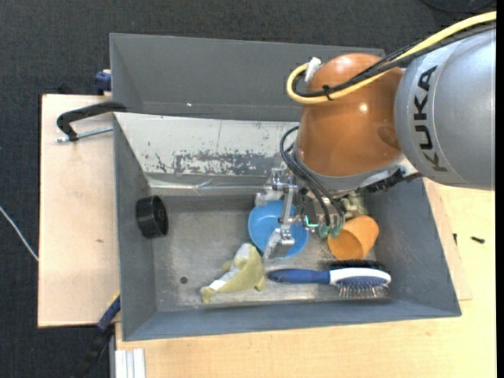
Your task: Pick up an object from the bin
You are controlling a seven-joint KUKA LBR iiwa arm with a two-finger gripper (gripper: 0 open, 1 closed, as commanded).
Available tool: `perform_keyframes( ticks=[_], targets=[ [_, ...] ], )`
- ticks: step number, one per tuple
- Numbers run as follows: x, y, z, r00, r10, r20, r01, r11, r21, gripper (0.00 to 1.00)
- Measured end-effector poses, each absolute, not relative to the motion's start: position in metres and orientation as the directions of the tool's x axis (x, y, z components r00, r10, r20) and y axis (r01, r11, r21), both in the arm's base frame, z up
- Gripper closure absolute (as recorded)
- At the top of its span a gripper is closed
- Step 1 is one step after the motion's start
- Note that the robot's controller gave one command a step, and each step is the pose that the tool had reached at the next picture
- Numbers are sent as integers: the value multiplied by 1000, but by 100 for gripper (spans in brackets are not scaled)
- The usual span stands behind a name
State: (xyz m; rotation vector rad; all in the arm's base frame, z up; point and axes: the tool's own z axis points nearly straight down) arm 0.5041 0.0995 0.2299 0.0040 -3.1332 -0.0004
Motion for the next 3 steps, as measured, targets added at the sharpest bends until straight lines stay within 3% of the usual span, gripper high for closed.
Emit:
perform_keyframes(
  ticks=[1, 2, 3],
  targets=[
    [508, 68, 101, -975, 220, 8, 220, 975, -2, 0],
    [510, 68, 105, -975, 220, 0, 220, 975, 1, 100],
    [544, 75, 199, -977, 214, -14, 214, 977, 6, 100]
  ],
)
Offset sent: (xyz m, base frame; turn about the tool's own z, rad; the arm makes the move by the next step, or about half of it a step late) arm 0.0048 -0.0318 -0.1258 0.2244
